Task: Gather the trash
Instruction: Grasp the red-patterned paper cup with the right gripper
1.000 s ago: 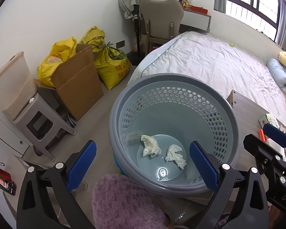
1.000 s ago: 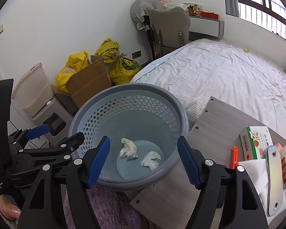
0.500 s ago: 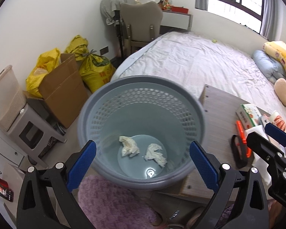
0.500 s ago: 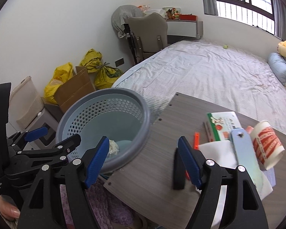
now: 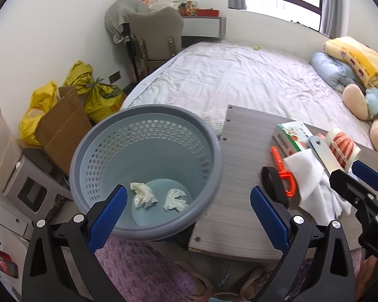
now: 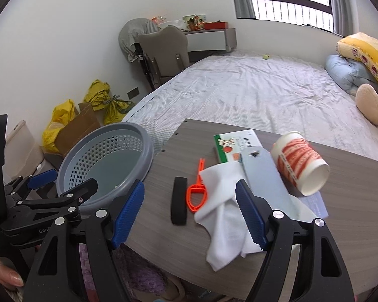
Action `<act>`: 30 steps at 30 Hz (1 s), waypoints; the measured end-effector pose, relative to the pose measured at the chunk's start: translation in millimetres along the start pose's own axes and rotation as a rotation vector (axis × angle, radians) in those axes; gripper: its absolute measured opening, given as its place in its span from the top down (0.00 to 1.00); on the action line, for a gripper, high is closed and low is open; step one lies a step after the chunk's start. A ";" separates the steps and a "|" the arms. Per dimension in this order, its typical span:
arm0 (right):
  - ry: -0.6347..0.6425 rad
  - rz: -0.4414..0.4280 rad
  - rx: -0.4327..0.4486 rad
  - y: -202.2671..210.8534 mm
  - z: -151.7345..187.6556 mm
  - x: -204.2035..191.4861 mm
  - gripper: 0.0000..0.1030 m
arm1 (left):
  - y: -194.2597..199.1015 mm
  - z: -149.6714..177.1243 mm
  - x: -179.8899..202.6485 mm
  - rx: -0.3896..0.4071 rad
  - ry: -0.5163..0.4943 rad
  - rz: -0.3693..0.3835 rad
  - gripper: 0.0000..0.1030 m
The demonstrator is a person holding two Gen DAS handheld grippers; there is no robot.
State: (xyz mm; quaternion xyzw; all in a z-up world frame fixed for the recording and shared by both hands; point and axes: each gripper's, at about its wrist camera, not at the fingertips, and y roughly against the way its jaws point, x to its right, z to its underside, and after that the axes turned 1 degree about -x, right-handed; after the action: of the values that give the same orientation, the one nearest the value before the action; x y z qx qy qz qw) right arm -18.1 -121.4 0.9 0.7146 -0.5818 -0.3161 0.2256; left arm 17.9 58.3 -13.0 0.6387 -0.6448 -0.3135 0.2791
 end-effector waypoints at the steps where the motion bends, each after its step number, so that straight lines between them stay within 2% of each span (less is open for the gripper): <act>1: -0.005 0.003 0.004 2.9 1.6 3.8 0.30 | 0.4 0.3 4.1 -0.001 -0.007 0.004 0.06; 12: -0.067 0.030 0.051 30.3 12.1 46.8 0.28 | 13.0 2.4 49.6 0.024 -0.076 0.044 0.06; 23: -0.115 0.052 0.057 33.2 13.1 80.5 0.28 | 8.3 -0.5 77.5 0.008 -0.114 0.055 0.06; 30: -0.121 0.056 0.041 25.6 7.1 88.0 0.28 | 1.9 -9.3 84.7 -0.001 -0.115 0.055 0.06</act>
State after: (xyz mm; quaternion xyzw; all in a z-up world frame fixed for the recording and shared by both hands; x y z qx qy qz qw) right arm -29.9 -212.4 -3.0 0.6822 -0.6203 -0.3404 0.1843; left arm 21.4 -26.7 -8.9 0.6014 -0.6771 -0.3422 0.2504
